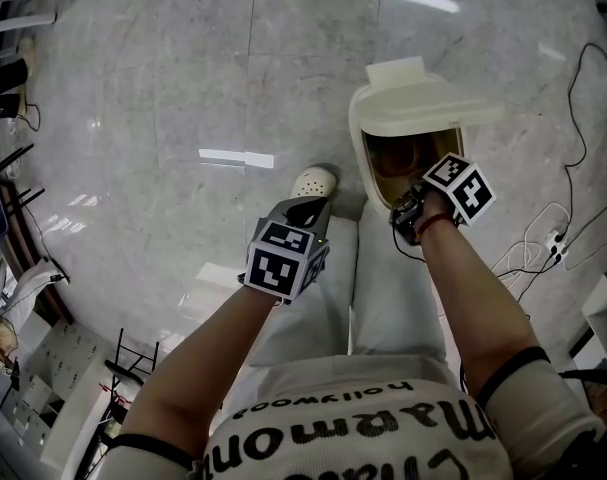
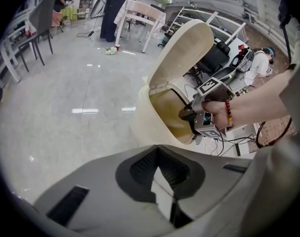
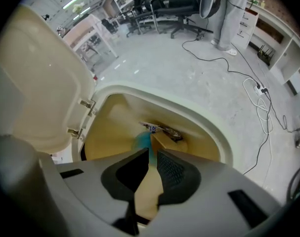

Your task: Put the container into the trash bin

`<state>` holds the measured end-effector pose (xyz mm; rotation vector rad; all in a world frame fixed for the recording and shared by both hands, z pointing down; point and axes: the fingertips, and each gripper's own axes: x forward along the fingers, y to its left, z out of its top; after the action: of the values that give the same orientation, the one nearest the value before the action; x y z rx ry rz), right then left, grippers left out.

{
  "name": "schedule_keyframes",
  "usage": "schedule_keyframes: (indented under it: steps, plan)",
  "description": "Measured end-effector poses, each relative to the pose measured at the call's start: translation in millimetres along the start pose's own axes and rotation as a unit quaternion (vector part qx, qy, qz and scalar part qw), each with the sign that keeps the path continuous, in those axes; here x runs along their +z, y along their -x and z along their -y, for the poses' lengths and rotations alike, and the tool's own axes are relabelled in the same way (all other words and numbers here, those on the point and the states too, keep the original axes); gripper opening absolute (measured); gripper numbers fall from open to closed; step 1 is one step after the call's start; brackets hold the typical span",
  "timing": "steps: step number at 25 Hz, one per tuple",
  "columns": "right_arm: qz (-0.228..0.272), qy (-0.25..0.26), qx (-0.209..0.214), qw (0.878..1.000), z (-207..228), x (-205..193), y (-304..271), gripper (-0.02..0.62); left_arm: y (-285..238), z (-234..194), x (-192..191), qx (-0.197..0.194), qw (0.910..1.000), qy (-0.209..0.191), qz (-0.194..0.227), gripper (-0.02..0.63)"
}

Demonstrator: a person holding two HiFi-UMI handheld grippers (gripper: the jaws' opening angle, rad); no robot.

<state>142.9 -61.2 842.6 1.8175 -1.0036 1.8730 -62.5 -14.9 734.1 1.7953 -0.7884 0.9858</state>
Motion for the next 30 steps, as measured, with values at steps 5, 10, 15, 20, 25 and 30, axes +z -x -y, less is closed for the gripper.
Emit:
schedule_keyframes:
  steps: [5, 10, 15, 20, 25, 30]
  plan:
    - [0.002, -0.001, -0.003, 1.0, 1, 0, 5, 0.035, 4, -6, 2, 0.005, 1.0, 0.001, -0.002, 0.005]
    - [0.006, 0.0, -0.009, 1.0, 5, -1, 38, 0.035, 24, 10, 10, -0.011, 0.9992, -0.033, -0.017, 0.005]
    - [0.008, -0.018, 0.027, 0.999, -2, 3, 78, 0.034, 53, 46, 39, -0.058, 0.9895, -0.132, -0.004, 0.005]
    - [0.045, -0.098, 0.074, 0.991, -5, 5, 129, 0.034, 92, 57, 57, -0.07, 0.9797, -0.188, 0.003, 0.005]
    - [0.048, -0.157, 0.146, 0.976, -19, 7, 181, 0.003, 127, 57, 73, -0.075, 0.9692, -0.234, -0.005, 0.005]
    - [0.065, -0.158, 0.202, 0.964, -46, 16, 236, 0.003, 156, 69, 129, -0.074, 0.9678, -0.233, 0.06, 0.003]
